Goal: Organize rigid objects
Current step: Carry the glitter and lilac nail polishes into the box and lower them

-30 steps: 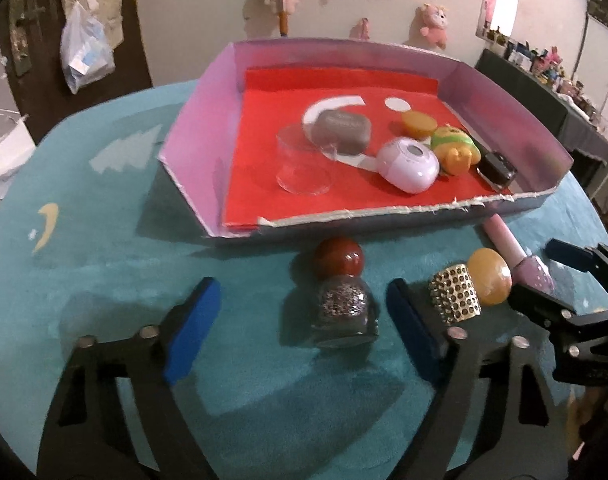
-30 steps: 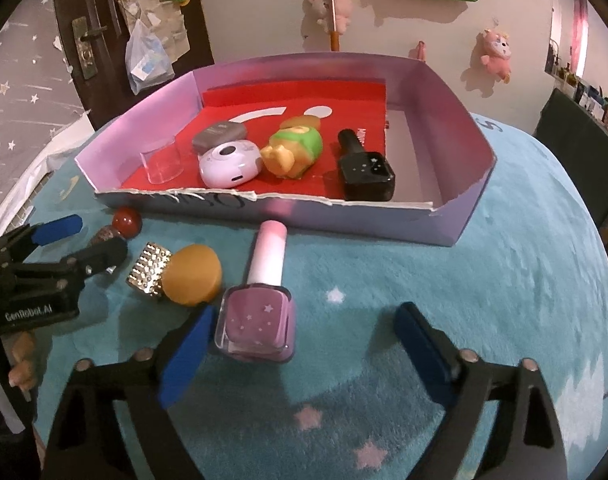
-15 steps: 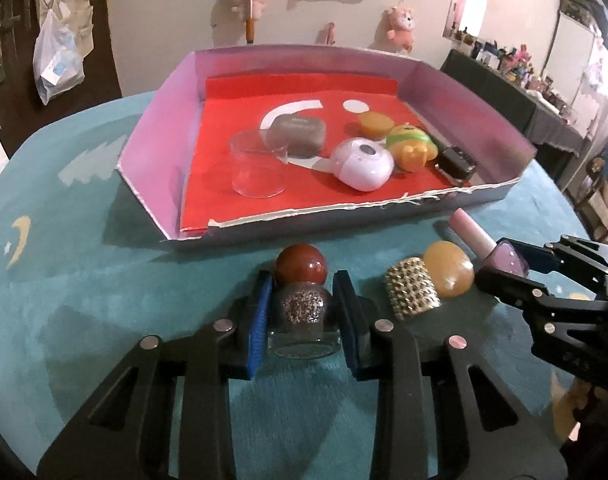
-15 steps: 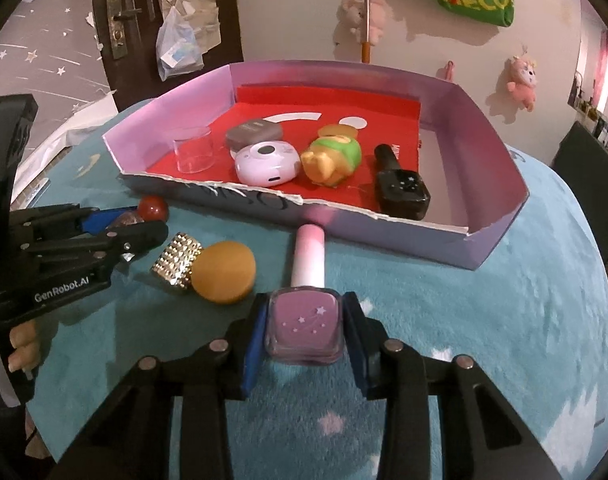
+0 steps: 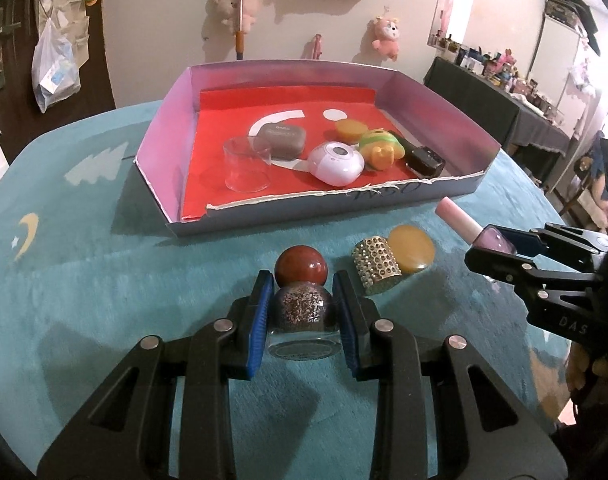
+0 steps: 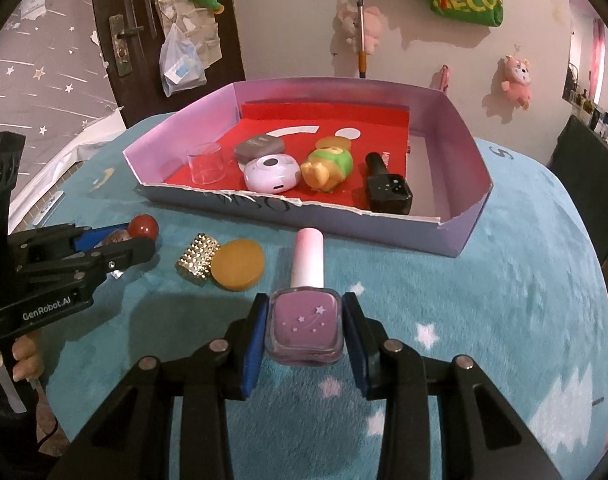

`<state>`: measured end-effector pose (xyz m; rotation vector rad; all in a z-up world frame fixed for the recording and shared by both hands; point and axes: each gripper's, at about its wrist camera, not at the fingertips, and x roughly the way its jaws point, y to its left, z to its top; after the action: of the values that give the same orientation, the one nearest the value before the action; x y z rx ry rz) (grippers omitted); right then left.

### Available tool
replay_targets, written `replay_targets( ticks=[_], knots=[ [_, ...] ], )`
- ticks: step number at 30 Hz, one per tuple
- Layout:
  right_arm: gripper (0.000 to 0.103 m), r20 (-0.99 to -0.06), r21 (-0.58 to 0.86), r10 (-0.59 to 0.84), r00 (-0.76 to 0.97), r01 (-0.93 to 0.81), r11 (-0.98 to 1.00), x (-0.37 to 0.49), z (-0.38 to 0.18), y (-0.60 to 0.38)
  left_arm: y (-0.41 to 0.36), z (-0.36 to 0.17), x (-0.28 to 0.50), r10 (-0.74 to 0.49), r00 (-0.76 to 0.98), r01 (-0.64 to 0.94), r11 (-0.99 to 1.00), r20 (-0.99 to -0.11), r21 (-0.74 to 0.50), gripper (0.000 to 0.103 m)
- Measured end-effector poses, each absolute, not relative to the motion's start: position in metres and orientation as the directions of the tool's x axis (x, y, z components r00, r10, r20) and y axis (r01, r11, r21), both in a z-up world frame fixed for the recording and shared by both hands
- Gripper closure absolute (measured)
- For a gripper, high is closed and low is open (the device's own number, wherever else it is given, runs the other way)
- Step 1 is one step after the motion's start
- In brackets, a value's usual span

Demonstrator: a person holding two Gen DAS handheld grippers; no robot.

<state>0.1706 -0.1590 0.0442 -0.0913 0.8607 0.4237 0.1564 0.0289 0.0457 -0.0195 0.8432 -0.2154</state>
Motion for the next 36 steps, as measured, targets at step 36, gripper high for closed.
replay_targets(
  ticks=[36],
  knots=[
    [0.065,-0.891,-0.071,0.098,0.443,-0.35,0.934,0.396,0.06,-0.143,0.023,0.066,0.355,0.048,0.503,0.276,0.937,-0.863,0.213,0.074]
  ],
)
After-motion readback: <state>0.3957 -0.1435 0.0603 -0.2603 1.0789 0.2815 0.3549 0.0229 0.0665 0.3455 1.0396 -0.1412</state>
